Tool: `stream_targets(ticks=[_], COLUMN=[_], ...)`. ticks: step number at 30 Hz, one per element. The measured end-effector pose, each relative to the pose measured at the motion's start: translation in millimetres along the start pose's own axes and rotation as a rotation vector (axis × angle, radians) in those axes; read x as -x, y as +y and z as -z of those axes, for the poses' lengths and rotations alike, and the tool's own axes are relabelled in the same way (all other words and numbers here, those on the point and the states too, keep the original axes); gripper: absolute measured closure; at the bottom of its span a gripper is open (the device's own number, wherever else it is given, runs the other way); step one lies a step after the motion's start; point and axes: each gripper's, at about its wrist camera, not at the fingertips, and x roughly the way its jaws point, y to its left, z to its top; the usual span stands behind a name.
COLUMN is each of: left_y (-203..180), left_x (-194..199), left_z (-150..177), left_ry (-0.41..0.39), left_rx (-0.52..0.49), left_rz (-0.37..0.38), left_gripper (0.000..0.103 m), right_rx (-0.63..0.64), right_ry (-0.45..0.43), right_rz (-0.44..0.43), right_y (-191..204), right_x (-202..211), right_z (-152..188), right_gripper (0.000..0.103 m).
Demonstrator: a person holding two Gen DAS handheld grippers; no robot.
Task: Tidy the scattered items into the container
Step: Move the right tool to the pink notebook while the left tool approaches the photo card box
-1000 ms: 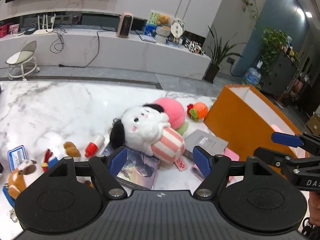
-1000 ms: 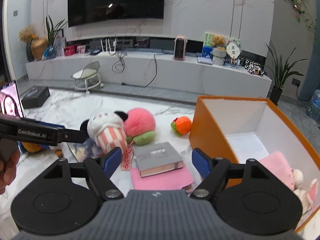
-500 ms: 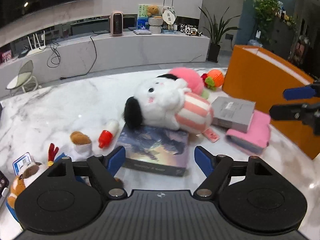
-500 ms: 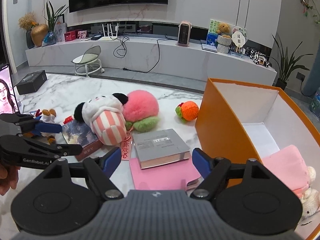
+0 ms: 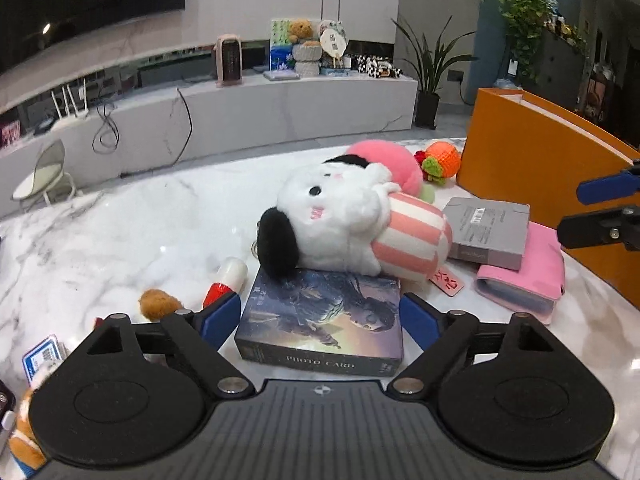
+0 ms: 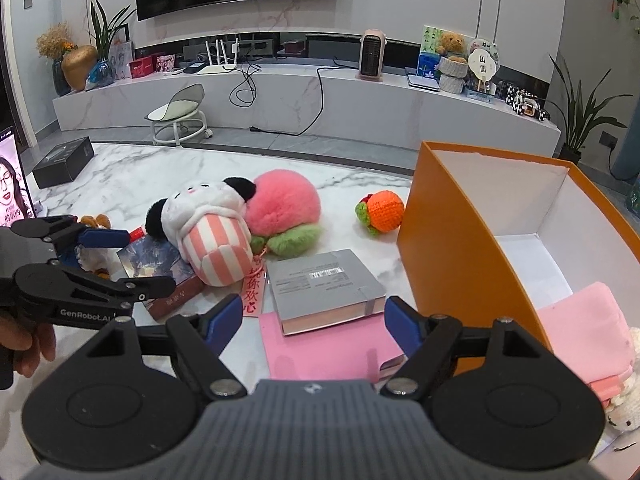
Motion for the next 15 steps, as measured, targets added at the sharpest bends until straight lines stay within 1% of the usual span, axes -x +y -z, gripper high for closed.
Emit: stream_targets(ticks=[2,3,7,12,15], left_y=[0,-2,-19,-20,-17], left_x=[-3,-6,-17,-22,-21], left_z=[0,0,3,3,0], left_ry=[0.007,0.015,0.049,0.062,0.072], left_rx=[-0.004,-0.022,-0.143,-0.126,-0.109], left_rz=[0.003,-0.004,-0.055,-0.048,-0.066], left_gripper=[0.0,0.0,0.0,0.0,0.0], right_rx=[-0.006,-0.01,-0.021,-0.035,-0.044], right_ry=[0.0,0.001,0.004,0.016,0.023], right_rz=[-0.006,-0.01,-0.016,-0.01,-0.007], right_y=[-1,-2,-4,-9,-12], right_x=[0,1,0,-5,-7], right_z=[0,-1,-1,-1,0], right_gripper=[0.023,0.023,0.023,0.022,0.022])
